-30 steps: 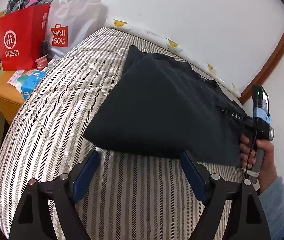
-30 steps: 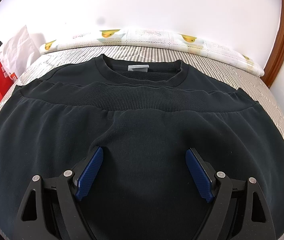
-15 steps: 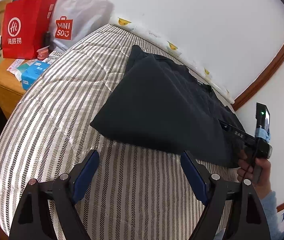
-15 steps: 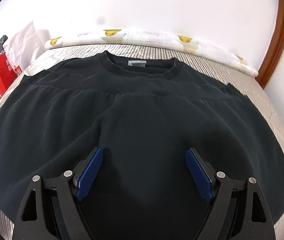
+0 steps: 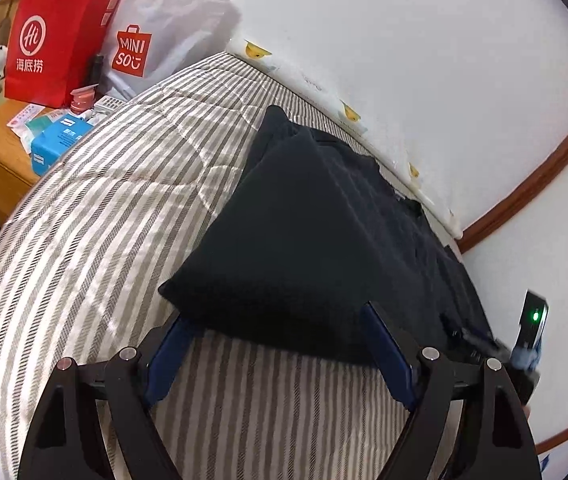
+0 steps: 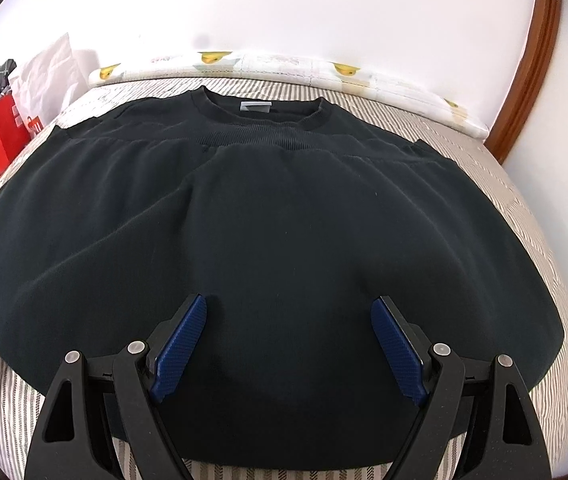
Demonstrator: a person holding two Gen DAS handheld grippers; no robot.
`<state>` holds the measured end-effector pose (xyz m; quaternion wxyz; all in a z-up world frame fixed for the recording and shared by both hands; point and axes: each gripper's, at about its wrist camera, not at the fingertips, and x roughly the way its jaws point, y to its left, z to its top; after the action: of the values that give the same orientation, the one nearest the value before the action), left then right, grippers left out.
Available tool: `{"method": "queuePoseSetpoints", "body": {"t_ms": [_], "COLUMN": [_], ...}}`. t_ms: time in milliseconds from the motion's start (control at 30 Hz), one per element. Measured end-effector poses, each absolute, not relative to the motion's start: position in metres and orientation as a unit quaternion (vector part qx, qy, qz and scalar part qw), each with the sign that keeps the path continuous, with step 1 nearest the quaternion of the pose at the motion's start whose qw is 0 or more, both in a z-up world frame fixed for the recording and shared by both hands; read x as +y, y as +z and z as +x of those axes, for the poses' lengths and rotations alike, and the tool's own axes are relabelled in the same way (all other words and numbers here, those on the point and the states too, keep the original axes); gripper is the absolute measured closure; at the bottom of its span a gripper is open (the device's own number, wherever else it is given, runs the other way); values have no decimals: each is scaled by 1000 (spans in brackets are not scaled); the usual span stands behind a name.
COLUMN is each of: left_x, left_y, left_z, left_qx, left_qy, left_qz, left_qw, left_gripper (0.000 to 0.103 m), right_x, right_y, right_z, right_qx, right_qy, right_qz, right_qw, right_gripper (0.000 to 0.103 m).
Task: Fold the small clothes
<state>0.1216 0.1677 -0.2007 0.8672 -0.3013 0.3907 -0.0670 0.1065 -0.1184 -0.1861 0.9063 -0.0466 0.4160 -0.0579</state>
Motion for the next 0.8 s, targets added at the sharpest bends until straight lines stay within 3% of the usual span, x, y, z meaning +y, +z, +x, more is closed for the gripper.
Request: {"method": "queuePoseSetpoints", "body": {"t_ms": [400, 800], "left_x": [169, 177], "left_y": [-202, -204], "left_z": [143, 141], "left_qx": [387, 391], "left_qy": [-56, -21], "left_qz": [-319, -313], "left_qw": [863, 865], "left_gripper": [23, 63], "right_x": [-116, -118], "right_y": [-187, -186], "right_z": [98, 89], "right_qx": [421, 424], "right_qy": [-69, -67], "right_qz": [-41, -49], "right_qw": [904, 902], "right_gripper": [20, 20]}}
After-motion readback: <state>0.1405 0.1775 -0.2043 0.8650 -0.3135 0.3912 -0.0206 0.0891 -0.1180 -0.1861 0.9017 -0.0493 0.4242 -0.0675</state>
